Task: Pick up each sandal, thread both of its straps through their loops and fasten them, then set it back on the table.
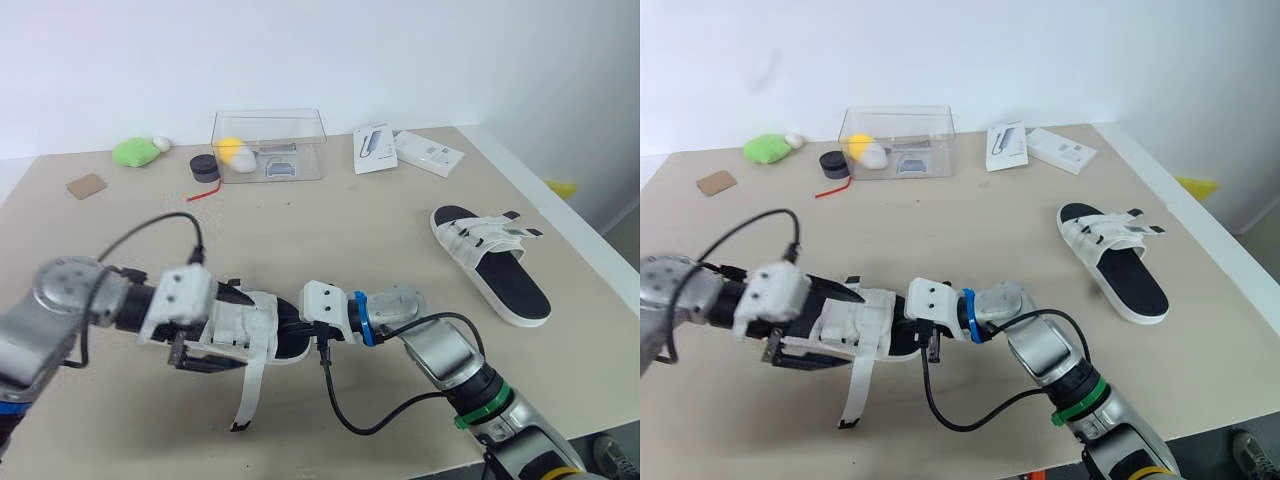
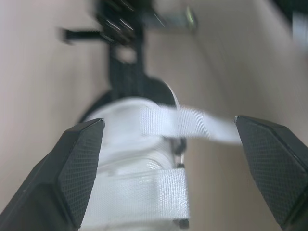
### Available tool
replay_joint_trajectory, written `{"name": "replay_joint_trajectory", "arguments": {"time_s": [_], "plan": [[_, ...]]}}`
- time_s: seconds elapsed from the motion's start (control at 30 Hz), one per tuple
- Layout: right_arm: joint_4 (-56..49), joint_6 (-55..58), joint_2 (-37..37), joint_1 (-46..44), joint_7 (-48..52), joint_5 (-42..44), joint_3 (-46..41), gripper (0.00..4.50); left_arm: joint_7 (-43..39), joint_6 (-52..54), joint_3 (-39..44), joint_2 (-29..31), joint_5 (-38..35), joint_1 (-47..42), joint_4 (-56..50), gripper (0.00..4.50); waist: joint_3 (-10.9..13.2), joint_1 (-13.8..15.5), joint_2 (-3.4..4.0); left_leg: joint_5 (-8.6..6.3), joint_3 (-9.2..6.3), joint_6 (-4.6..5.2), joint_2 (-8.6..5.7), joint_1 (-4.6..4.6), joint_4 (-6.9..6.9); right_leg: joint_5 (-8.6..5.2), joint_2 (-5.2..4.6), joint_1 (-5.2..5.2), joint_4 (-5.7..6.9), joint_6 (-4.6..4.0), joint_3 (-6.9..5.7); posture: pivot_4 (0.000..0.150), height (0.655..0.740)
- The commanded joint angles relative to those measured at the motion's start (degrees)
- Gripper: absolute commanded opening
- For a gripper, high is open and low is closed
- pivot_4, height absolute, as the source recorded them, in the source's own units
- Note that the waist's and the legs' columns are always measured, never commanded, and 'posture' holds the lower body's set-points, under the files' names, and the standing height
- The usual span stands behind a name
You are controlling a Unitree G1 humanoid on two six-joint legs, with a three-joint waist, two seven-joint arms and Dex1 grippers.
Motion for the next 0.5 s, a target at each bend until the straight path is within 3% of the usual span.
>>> {"name": "replay_joint_trajectory", "arguments": {"time_s": [0.03,0.13,0.27,0.37,0.5], "plan": [[1.73,3.05,-1.31,2.13,0.52,-1.25,1.99,0.0,2.83,15.02,9.63,3.25,-14.11,2.38,-1.58,4.48,0.0,-0.04,0.0,-0.03,0.0,-0.01,0.0,0.0,0.0,-0.01,0.0,-0.01,0.0,0.02,0.0,0.15,0.74],[1.32,3.47,-1.44,2.27,0.86,-1.07,2.02,0.0,2.13,23.17,14.58,6.75,-20.74,7.43,-2.73,4.48,0.01,0.0,0.02,-0.09,-0.02,-0.02,0.01,0.0,-0.03,-0.12,-0.01,-0.02,0.0,0.05,-0.02,0.15,0.74],[0.88,3.81,-1.73,2.37,1.19,-0.76,1.9,0.0,1.52,25.79,15.85,10.29,-20.03,15.94,-8.01,4.48,0.02,0.03,0.04,-0.18,-0.02,-0.17,0.01,0.0,-0.03,-0.35,-0.06,-0.03,0.0,-0.17,-0.03,0.15,0.74],[0.31,4.54,-1.91,2.54,1.53,-0.17,1.89,0.0,4.35,27.7,15.06,8.9,-22.58,19.5,-12.34,4.48,0.02,0.05,0.03,-0.22,-0.02,-0.25,0.0,0.0,-0.02,-0.39,-0.1,-0.03,0.0,-0.18,-0.02,0.15,0.74],[-0.62,5.61,-2.02,2.84,1.76,0.27,1.94,0.0,11.17,26.47,9.39,5.5,-18.07,20.89,-14.22,4.48,0.02,0.07,0.09,-0.22,-0.03,-0.26,-0.06,0.01,-0.01,-0.39,-0.14,-0.01,0.0,-0.17,0.01,0.15,0.74]]}}
